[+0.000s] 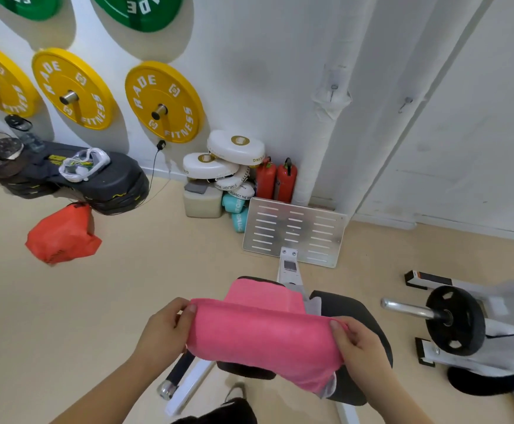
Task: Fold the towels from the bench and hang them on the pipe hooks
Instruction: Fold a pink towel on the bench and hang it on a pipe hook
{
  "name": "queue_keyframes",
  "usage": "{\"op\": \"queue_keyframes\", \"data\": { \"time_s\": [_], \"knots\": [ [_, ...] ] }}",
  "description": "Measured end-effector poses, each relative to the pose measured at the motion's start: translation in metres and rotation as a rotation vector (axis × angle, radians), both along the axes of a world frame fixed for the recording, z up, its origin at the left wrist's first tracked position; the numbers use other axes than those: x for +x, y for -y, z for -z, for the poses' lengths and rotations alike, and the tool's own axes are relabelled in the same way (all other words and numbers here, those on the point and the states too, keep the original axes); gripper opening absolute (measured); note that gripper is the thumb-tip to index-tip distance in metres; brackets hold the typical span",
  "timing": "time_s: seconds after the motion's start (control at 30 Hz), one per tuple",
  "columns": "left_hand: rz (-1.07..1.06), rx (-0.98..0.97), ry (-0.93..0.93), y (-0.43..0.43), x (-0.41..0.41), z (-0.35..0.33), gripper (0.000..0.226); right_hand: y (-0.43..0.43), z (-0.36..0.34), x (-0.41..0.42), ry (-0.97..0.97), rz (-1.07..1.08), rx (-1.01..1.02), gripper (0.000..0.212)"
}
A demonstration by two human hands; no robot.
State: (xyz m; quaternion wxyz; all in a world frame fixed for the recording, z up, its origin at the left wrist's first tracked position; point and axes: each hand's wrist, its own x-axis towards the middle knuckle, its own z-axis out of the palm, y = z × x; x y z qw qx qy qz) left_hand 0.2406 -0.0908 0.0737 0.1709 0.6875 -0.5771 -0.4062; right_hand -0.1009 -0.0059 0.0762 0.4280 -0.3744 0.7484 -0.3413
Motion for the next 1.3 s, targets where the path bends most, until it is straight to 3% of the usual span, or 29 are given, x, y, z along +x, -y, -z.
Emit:
{"op": "queue_keyframes", "data": {
  "time_s": [0.27,0.67,0.8,0.87,0.93,1.1,1.2,1.3],
  "knots": [
    [-0.029,0.068,0.097,0.125,-0.020,0.071,0.020,0.134,0.055,-0.009,-0.059,0.017,0.165,0.012],
    [0.146,0.502,0.314,0.209,-0.028,0.173,0.019,0.226,0.145,-0.032,-0.269,-0.280,0.506,0.019],
    [0.237,0.560,0.320,0.215,-0.042,0.194,0.040,0.235,0.172,-0.030,-0.362,-0.495,0.725,0.017],
    [0.259,0.572,0.219,0.218,-0.049,0.200,0.046,0.240,0.178,-0.025,-0.410,-0.636,0.801,0.036],
    [0.301,0.639,0.119,0.220,-0.056,0.203,0.055,0.247,0.179,-0.018,-0.346,-0.663,0.800,0.054],
    [0.347,0.806,-0.012,0.230,-0.072,0.209,0.073,0.263,0.192,-0.014,-0.031,-0.627,0.867,0.065],
    [0.381,0.811,-0.008,0.237,-0.074,0.211,0.073,0.264,0.198,-0.021,-0.053,-0.694,0.938,0.078],
    [0.495,0.760,0.063,0.246,-0.069,0.209,0.056,0.266,0.197,-0.028,-0.128,-0.731,0.840,0.064]
  ]
}}
